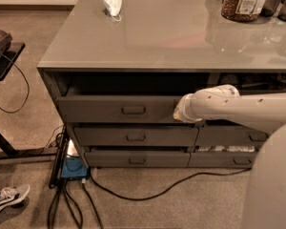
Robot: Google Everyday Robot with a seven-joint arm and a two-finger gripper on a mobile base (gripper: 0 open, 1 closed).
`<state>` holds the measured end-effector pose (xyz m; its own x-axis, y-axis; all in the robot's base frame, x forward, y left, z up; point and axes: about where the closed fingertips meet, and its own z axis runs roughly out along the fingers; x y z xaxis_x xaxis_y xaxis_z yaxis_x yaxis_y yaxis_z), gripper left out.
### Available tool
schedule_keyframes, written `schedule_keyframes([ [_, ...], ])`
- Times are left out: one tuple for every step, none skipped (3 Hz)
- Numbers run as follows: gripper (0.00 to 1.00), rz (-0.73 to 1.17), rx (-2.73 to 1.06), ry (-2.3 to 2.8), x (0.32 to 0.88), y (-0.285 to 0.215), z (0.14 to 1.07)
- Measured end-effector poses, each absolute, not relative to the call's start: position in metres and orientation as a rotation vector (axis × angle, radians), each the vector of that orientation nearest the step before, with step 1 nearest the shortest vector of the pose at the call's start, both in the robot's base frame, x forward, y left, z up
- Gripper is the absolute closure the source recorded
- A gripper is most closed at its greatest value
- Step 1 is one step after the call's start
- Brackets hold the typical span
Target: Close top drawer
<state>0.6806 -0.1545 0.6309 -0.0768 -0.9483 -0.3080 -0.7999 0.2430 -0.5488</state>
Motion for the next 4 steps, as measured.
schedule_keyframes([
  [0.74, -0.317, -1.592, 1.912, 0.682, -0.1554, 0.6314],
  [0.49, -0.317, -1.592, 1.912, 0.682, -0.1554, 0.6314],
  [0.26, -0.317, -1.592, 1.912, 0.682, -0.1554, 0.6314],
  [0.03, -0.317, -1.592, 1.912, 0.6819, -0.1553, 0.6314],
])
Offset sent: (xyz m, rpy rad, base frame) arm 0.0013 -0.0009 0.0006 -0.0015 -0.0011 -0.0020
